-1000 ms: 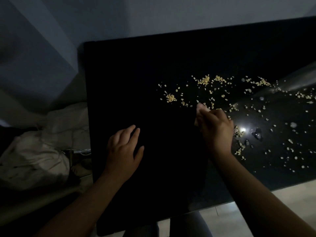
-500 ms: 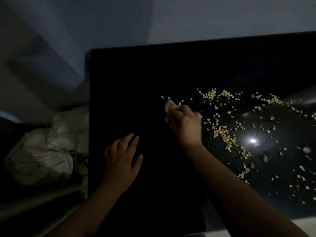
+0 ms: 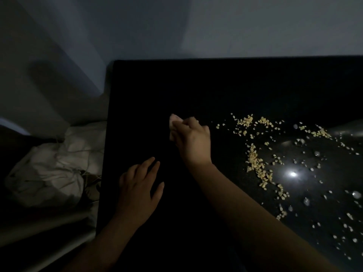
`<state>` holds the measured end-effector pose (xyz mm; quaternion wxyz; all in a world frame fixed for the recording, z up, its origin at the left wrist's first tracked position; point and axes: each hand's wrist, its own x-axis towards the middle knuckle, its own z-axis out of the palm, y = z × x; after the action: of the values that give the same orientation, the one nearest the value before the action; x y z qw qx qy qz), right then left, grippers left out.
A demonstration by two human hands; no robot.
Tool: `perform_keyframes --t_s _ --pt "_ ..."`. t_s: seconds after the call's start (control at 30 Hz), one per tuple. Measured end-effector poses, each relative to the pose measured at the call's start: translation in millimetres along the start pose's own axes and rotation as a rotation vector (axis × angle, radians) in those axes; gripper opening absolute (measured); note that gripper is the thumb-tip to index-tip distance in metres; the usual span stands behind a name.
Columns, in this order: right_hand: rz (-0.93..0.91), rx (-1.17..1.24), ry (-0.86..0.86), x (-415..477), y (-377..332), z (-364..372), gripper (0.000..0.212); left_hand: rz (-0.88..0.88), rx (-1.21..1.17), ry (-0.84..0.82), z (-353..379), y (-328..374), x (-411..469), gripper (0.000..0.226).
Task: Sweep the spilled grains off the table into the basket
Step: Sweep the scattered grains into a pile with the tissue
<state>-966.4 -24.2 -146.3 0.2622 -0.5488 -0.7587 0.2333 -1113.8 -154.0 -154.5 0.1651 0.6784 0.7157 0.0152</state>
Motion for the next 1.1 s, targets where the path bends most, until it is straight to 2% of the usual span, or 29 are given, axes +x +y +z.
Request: perform_keyframes --t_s 0.13,0.23,0.4,0.5,0.6,0.77,0.87,1.0,1.1 --pt "0.027 -0.107 -0.031 26.0 23.2 15.5 0.043 0.006 -0.012 0.006 -0.9 -0.7 0.5 0.057" --pt "0.088 -0.221 0.058 20.0 55.9 -6.8 0.032 0.015 -0.051 -0.001 -0.8 -1.9 0.2 0.057" --pt "0.324 -0.344 0.17 -14.8 116.9 -70.4 0.029 0.011 -0.101 -0.022 -2.6 -1.3 0.0 0.061" --pt "0.44 -0.321 0.228 -32.2 129.6 -95.0 0.026 0.015 -0.098 -0.03 -1.6 -2.0 0.6 0.062" --pt "0.35 -0.237 0.229 -43.0 107.7 -95.6 0.024 0.019 -0.126 -0.032 -0.6 -2.7 1.4 0.061" --pt "0.055 -0.072 -0.022 -37.7 35.5 -47.7 0.026 0.017 -0.081 -0.04 -1.2 -3.2 3.3 0.06" --pt "-0.015 -0.071 -0.152 -33.5 27.6 -25.9 0.031 0.014 -0.066 -0.056 -3.2 -3.2 3.2 0.063" --pt "0.084 -0.159 0.013 -34.6 59.7 -38.5 0.033 0.048 -0.118 -0.066 -4.5 -4.7 4.1 0.067" --pt "0.261 -0.265 0.144 -43.1 100.4 -70.0 0.03 0.071 -0.124 -0.052 -4.8 -5.8 2.8 0.067"
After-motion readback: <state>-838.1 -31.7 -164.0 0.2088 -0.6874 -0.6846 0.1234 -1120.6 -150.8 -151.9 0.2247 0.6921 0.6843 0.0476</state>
